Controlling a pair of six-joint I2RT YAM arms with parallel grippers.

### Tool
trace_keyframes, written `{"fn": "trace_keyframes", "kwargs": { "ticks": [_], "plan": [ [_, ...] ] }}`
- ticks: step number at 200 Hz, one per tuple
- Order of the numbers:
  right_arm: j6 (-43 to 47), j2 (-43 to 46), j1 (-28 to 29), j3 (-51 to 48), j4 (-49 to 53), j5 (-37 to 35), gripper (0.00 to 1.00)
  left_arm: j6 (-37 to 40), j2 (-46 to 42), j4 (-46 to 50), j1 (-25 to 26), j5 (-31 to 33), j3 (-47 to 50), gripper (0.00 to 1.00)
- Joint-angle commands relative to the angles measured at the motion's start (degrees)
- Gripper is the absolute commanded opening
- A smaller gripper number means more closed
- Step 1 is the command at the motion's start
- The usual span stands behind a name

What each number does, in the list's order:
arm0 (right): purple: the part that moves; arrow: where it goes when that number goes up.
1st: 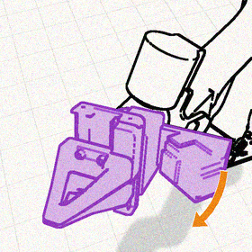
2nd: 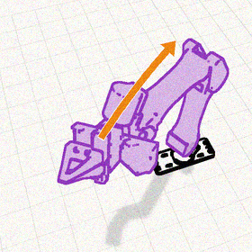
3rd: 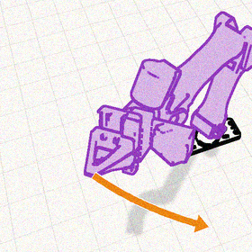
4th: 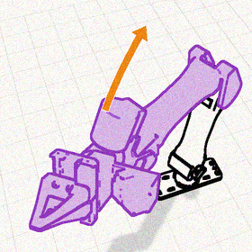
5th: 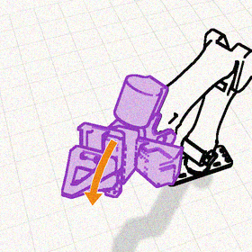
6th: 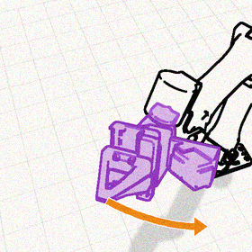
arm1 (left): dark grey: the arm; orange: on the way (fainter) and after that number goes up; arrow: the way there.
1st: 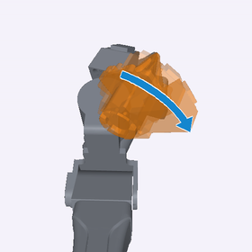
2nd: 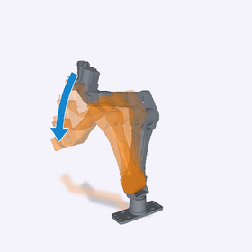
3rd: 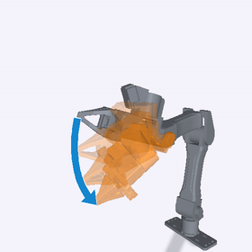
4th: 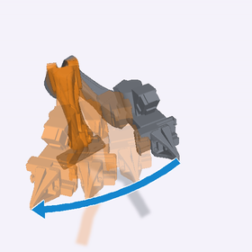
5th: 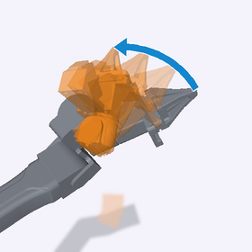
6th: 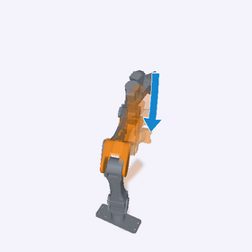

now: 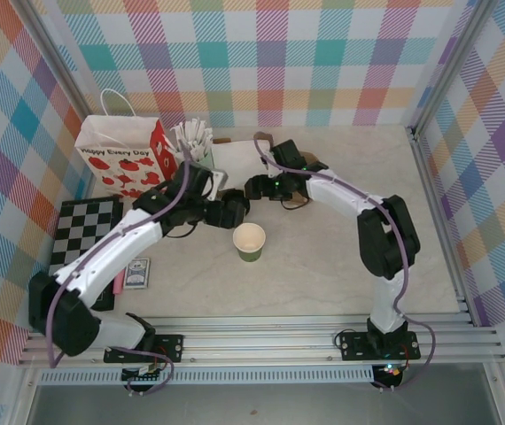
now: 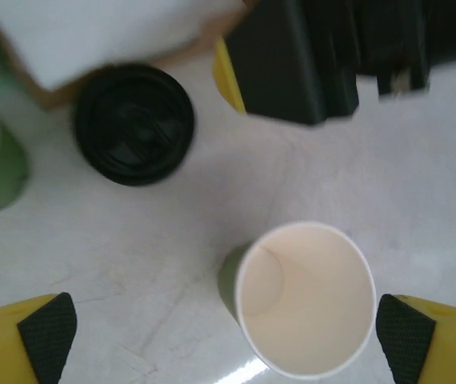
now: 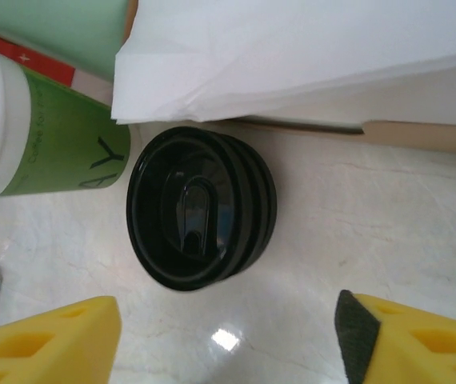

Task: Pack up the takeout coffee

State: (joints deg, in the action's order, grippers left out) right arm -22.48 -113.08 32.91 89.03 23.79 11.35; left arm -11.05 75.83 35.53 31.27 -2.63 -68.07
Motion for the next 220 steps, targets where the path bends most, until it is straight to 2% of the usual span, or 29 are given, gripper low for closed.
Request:
{"fn": "trace_keyframes", "kwargs": {
  "ticks": [1,27,36,47,61,79,93,125,157,187,220],
  "plan": [
    [1.73,-3.92,2.30,6.06,5.86,-6.25,0.67,-19.88,-2.63,-2.61,-0.51,18.79,1.43,1.00],
    [1.68,-10.23,3.44,13.88,11.79,-9.48,0.59,-41.14,-5.03,1.48,-0.50,31.34,5.31,1.00],
    [1.06,-11.46,3.70,15.32,12.59,-11.04,0.58,-45.67,-5.64,1.84,-0.59,33.61,7.01,1.00],
    [1.16,-12.69,3.80,16.65,12.83,-10.39,0.58,-47.63,-5.94,2.00,-0.77,34.66,8.27,1.00],
    [1.88,-14.76,4.22,19.98,14.89,-10.37,0.57,-48.35,-5.43,3.59,-0.86,36.03,8.16,1.00],
    [1.30,-16.97,5.27,23.34,18.92,-17.10,0.53,-48.35,-4.46,6.46,-1.01,37.91,7.02,1.00],
    [1.39,-17.29,5.56,23.50,18.67,-17.35,0.52,-47.76,-3.82,7.48,-1.40,38.13,6.49,1.00],
    [1.77,-19.15,6.01,26.21,20.55,-17.41,0.44,-47.87,-2.55,7.79,-2.41,36.18,6.80,1.00],
    [3.48,-21.11,6.64,29.04,22.95,-17.95,0.39,-44.52,-1.96,4.92,-2.87,32.77,7.56,1.00],
    [3.78,-22.27,7.00,30.76,24.48,-19.24,0.35,-43.62,-1.11,5.40,-3.02,32.19,7.22,1.00],
    [4.49,-21.84,7.56,31.49,25.02,-21.62,0.27,-43.36,-0.42,5.94,-3.06,31.11,7.17,1.00]
  ]
}}
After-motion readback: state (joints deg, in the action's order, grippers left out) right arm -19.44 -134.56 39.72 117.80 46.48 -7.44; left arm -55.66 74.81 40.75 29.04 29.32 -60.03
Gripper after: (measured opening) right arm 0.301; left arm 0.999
